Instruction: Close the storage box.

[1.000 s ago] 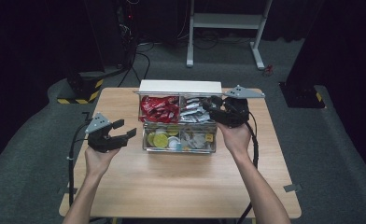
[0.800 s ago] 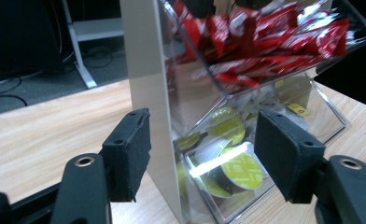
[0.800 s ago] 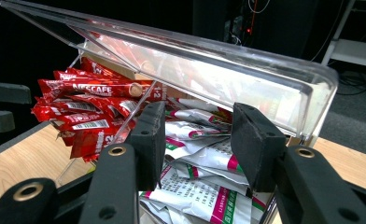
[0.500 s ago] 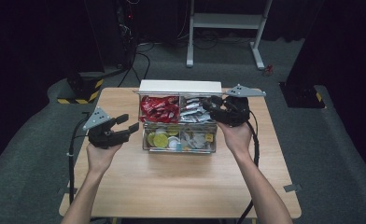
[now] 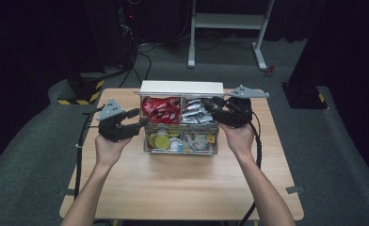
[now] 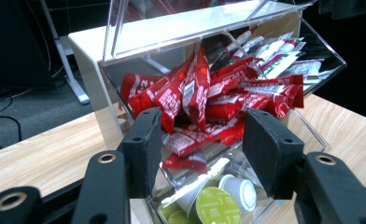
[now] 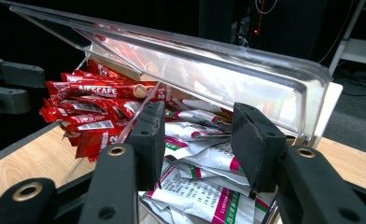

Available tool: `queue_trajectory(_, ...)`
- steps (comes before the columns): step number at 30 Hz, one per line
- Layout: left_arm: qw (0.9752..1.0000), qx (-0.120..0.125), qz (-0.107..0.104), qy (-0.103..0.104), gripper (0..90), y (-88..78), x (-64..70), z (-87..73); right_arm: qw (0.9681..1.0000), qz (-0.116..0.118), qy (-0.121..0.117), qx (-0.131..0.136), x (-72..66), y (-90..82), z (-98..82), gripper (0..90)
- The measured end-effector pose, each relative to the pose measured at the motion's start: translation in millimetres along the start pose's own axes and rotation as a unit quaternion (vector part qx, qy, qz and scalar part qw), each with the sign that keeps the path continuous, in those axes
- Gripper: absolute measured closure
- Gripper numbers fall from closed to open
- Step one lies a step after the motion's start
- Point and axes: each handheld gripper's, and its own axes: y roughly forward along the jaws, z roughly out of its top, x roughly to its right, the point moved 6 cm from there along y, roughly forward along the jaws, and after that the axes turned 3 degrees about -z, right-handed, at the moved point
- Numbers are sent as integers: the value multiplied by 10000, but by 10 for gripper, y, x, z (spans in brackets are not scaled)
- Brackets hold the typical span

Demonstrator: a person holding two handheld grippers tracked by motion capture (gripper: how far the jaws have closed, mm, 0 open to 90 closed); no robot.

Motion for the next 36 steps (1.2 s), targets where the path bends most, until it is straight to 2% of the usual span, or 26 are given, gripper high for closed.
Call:
queue_trajectory(5,10000,-62,-13,-49,517,70,-12,54,10000,59,69,-14,6,-3,3,550)
queue_trajectory(14,9997,-227,1,-37,601,235,-16,109,10000,38,50,-1,7,1,2,554)
queue_trajectory(21,9995,-307,25,65,657,303,10,142,10000,26,32,10,8,5,-2,556)
queue_trajectory(24,9992,-386,78,117,730,325,11,129,10000,29,38,21,9,6,-3,558)
queue_trajectory(30,9990,-399,75,160,775,303,12,125,10000,22,46,36,10,13,-13,559)
queue_trajectory(36,9992,-321,49,223,784,223,34,148,10000,19,44,5,9,13,-7,558)
